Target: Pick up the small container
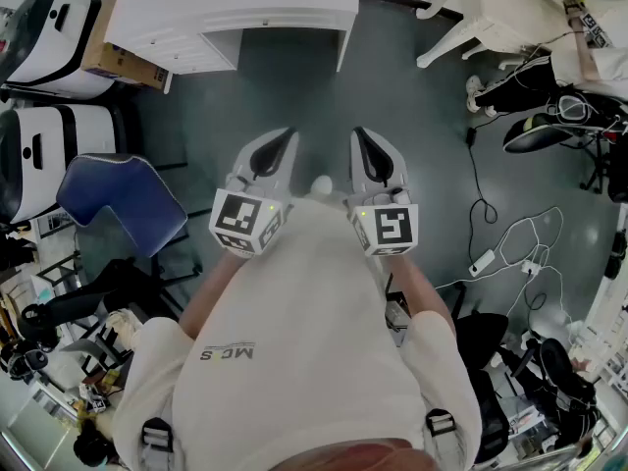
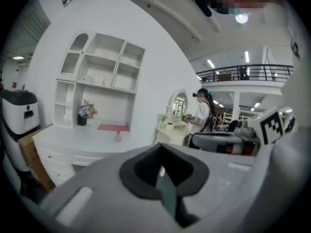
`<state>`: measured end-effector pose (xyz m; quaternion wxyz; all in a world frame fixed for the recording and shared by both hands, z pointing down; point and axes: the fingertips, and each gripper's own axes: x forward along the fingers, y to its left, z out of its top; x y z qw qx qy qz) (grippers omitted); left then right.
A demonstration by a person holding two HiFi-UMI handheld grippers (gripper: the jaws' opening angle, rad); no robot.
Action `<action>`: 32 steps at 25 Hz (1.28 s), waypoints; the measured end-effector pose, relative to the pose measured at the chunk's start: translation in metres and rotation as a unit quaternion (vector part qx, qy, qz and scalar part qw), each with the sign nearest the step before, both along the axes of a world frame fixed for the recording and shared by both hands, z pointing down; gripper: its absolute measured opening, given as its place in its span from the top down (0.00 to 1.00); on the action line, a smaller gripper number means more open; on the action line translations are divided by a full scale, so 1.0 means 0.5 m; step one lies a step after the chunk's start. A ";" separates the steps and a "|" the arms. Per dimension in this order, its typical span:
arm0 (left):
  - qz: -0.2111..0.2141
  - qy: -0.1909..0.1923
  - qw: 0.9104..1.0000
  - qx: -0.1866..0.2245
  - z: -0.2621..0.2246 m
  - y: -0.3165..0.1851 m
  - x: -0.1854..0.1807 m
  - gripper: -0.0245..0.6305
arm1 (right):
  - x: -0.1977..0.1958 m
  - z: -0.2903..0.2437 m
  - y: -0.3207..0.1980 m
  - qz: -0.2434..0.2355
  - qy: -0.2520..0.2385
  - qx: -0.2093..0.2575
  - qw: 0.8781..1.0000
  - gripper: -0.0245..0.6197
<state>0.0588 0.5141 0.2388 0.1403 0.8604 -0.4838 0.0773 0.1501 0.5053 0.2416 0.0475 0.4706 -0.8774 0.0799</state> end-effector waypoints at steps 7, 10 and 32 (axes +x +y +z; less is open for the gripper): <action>-0.007 -0.001 1.000 -0.006 0.002 -0.033 0.021 0.96 | 0.027 0.007 -0.029 -0.004 -0.008 -0.002 1.000 0.97; -0.007 0.003 1.000 -0.013 0.013 -0.055 0.010 0.96 | 0.014 0.002 -0.052 -0.009 -0.023 0.004 1.000 0.97; 0.063 0.014 0.997 -0.043 0.066 -0.837 -0.212 0.96 | -0.207 0.048 -0.795 -0.011 0.019 -0.013 1.000 0.97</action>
